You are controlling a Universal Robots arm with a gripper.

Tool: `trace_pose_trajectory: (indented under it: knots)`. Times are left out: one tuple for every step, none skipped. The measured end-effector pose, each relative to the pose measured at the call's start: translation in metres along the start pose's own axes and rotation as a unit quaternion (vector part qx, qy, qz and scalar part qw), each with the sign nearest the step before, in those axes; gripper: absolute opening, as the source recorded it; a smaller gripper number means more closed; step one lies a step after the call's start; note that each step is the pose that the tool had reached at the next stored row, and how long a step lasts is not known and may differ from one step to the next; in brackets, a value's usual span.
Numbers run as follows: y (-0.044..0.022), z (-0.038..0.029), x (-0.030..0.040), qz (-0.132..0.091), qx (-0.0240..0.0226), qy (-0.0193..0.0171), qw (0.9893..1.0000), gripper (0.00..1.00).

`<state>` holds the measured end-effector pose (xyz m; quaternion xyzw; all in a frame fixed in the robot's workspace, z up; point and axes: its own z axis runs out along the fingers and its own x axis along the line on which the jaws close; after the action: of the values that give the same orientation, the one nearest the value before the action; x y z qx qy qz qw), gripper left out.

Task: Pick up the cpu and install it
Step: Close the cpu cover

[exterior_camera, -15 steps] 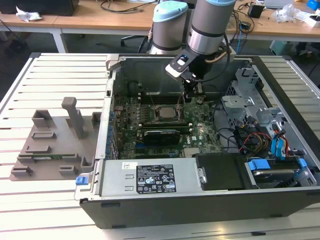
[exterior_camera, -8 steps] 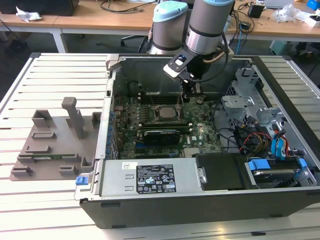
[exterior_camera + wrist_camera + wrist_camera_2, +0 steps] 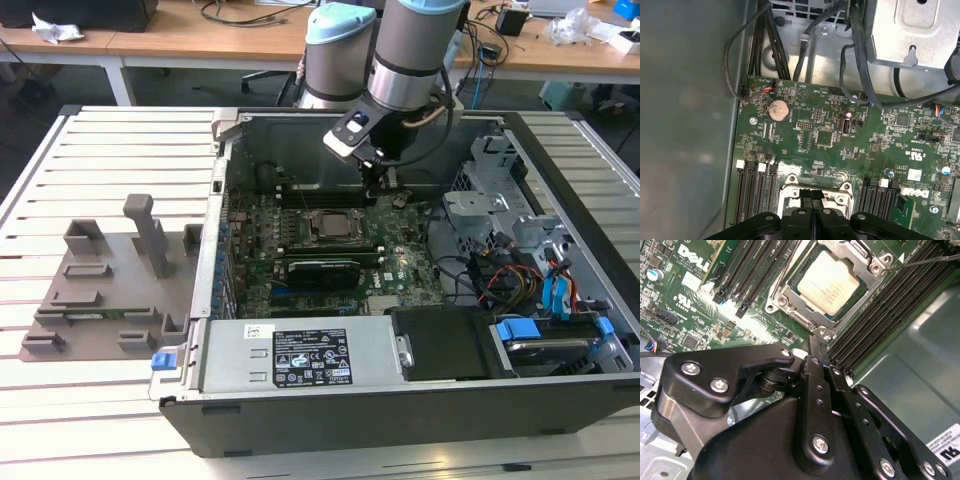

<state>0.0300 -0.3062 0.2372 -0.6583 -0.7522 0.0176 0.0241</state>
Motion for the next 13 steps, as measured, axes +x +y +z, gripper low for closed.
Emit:
trace_pose_trajectory:
  knots:
    - [-0.0004,0.0012,0.0000,0.000,0.0000,0.0000,1.0000,0.11]
    - [-0.0010,0.0020,0.0001,0.000,0.0000,0.0000,1.0000,0.11]
    - [-0.0016,0.0025,0.0002,0.000,0.0000,0.0000,1.0000,0.11]
    - [-0.0025,0.0029,0.0003,0.000,0.0000,-0.0001,1.0000,0.11]
    - [-0.0040,0.0034,0.0005,0.000,0.0001,-0.0001,1.0000,0.11]
    - [-0.0066,0.0040,0.0008,0.000,0.0000,0.0000,1.0000,0.11]
    - [-0.0088,0.0044,0.0011,0.000,0.0000,0.0000,1.0000,0.11]
    - [-0.0107,0.0047,0.0014,0.000,0.0000,0.0000,1.0000,0.11]
    - [-0.0129,0.0050,0.0017,0.000,0.0000,0.0000,1.0000,0.11]
    - [-0.0149,0.0052,0.0019,0.000,0.0000,0.0000,1.0000,0.11]
    - [-0.0182,0.0055,0.0024,0.000,-0.0001,0.0000,1.0000,0.11]
    - [-0.0203,0.0056,0.0027,0.000,-0.0002,-0.0001,1.0000,0.11]
    - [-0.0230,0.0058,0.0030,0.000,-0.0003,-0.0001,1.0000,0.11]
